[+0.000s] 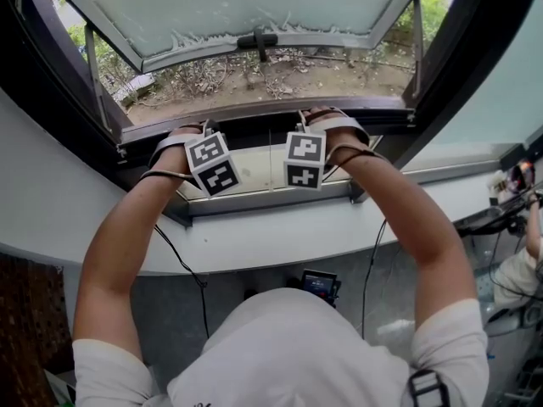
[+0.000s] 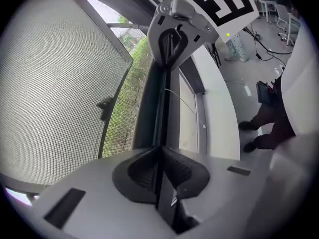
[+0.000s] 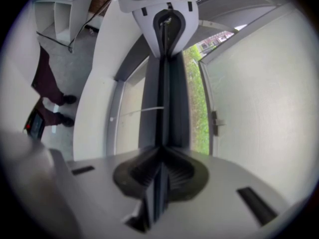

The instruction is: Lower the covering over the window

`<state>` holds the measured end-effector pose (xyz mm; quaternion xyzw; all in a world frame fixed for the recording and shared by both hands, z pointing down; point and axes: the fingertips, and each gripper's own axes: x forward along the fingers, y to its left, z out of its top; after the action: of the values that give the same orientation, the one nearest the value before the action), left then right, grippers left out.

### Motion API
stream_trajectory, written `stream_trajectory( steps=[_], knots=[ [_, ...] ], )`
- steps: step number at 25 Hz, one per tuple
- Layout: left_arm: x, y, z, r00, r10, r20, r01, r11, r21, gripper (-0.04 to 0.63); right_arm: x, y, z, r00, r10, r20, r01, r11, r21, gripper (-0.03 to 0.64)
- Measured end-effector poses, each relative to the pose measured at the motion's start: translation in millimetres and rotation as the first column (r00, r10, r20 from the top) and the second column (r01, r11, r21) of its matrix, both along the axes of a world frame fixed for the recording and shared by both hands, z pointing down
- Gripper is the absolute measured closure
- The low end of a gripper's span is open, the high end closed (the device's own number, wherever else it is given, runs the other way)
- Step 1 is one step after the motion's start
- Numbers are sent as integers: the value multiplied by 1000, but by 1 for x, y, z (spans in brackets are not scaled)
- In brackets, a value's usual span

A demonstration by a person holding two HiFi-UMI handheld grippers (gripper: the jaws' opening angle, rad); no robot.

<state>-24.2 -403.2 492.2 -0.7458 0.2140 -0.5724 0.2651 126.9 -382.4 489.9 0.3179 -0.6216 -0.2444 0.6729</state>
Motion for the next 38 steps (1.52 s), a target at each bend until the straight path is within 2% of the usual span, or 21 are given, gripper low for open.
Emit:
stream_trajectory(
  steps=[8,11,12,13,14,15,18,19,21,28,32,35,38],
  knots=[
    [0,4,3,1000,9,1,-9,1000,-28,541,-1,3,1,1000,-17,8,18,999,-38,581],
    [0,4,3,1000,9,6,-9,999,-41,540,-1,6,1,1000,-24,16,25,996,-81,579],
    [0,5,3,1000,11,8,-10,999,-50,537,0,9,4,1000,-23,20,25,993,-116,567],
    [1,6,4,1000,12,10,-12,998,-61,529,0,14,7,1000,-21,21,24,987,-156,509],
    [1,7,4,1000,13,13,-12,998,-68,522,0,18,10,1000,-21,19,24,982,-186,425],
    [0,7,4,1000,13,15,-12,997,-72,522,0,20,11,1000,-24,13,26,980,-197,416],
    [0,11,6,1000,16,18,-14,995,-95,499,-1,20,12,1000,-28,3,28,983,-179,416],
    [0,14,9,1000,20,19,-18,994,-112,463,-1,19,13,1000,-26,1,26,985,-173,417],
    [0,16,11,999,26,27,-22,991,-129,438,-1,18,13,1000,-21,-3,21,987,-159,417],
    [0,10,10,999,28,24,-28,999,-20,439,0,16,15,999,-16,-34,12,995,-101,416],
    [0,12,12,999,22,26,-21,999,-30,446,-1,19,18,999,19,-38,-24,991,-131,414],
    [0,18,21,999,15,30,-12,997,-79,417,-3,24,28,999,31,-29,-35,988,-151,356],
    [1,14,22,999,23,25,-22,998,-53,416,-2,20,32,1000,16,-25,-19,995,-101,330]
  ],
)
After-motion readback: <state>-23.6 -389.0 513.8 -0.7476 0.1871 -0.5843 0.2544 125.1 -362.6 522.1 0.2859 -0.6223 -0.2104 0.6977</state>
